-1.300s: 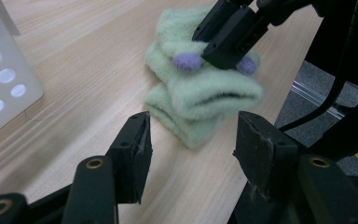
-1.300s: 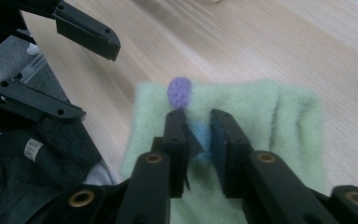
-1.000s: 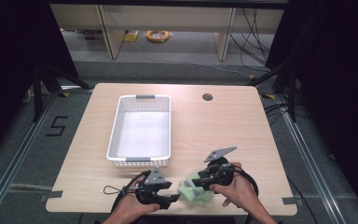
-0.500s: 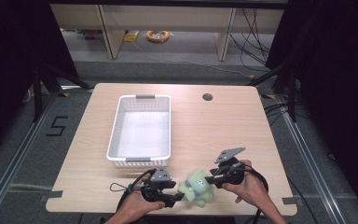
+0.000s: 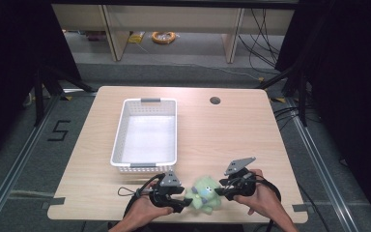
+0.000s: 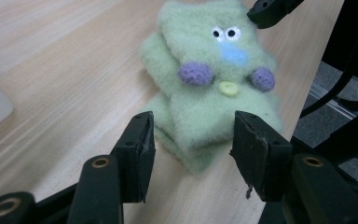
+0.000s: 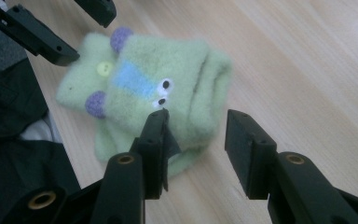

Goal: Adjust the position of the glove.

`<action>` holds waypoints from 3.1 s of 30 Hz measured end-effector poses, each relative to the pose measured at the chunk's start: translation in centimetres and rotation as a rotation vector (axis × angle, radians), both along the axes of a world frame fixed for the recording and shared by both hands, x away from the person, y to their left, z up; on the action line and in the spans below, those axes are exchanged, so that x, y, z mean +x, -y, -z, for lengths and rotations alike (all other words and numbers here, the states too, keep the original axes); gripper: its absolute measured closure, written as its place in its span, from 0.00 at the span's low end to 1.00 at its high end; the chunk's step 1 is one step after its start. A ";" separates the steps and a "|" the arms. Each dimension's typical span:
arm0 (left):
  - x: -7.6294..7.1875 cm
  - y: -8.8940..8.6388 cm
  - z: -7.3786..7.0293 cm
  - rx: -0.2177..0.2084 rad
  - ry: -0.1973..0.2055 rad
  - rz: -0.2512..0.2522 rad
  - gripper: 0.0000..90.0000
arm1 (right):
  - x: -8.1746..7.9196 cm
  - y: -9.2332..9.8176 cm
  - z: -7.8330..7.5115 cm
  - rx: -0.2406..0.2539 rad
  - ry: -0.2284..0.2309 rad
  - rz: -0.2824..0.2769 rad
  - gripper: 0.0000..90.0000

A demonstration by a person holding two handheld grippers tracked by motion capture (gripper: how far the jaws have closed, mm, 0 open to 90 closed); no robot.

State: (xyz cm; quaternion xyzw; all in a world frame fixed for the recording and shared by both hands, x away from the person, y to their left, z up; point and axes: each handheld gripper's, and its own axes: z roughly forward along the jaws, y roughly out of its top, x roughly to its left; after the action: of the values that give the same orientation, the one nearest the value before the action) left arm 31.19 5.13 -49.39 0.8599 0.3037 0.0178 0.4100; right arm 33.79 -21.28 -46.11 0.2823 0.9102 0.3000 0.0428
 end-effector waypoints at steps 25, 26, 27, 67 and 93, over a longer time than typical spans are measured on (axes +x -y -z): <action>0.3 -0.4 -0.7 0.000 0.033 0.043 0.90 | -1.2 0.2 -0.3 0.010 -0.007 0.041 0.87; 0.2 -0.3 -0.7 -0.017 0.025 0.041 0.90 | -1.1 0.3 -0.5 0.002 0.018 0.052 0.83; 0.3 -0.3 -0.7 -0.014 0.034 0.052 0.90 | -1.0 0.3 -0.5 0.006 0.015 0.035 0.78; 3.2 -0.9 -1.3 -0.009 -0.042 -0.013 0.67 | -6.3 -0.3 -0.2 0.146 -0.030 0.198 0.61; 2.8 0.4 0.8 -0.012 -0.256 -0.083 0.47 | -1.6 -0.6 3.4 0.151 -0.222 0.296 0.31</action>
State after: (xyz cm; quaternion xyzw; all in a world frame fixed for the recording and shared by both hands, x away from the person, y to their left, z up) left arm 34.03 4.74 -50.19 0.8393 0.3890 -0.0769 0.3718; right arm 32.17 -20.72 -49.50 0.4470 0.8326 0.3250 -0.0357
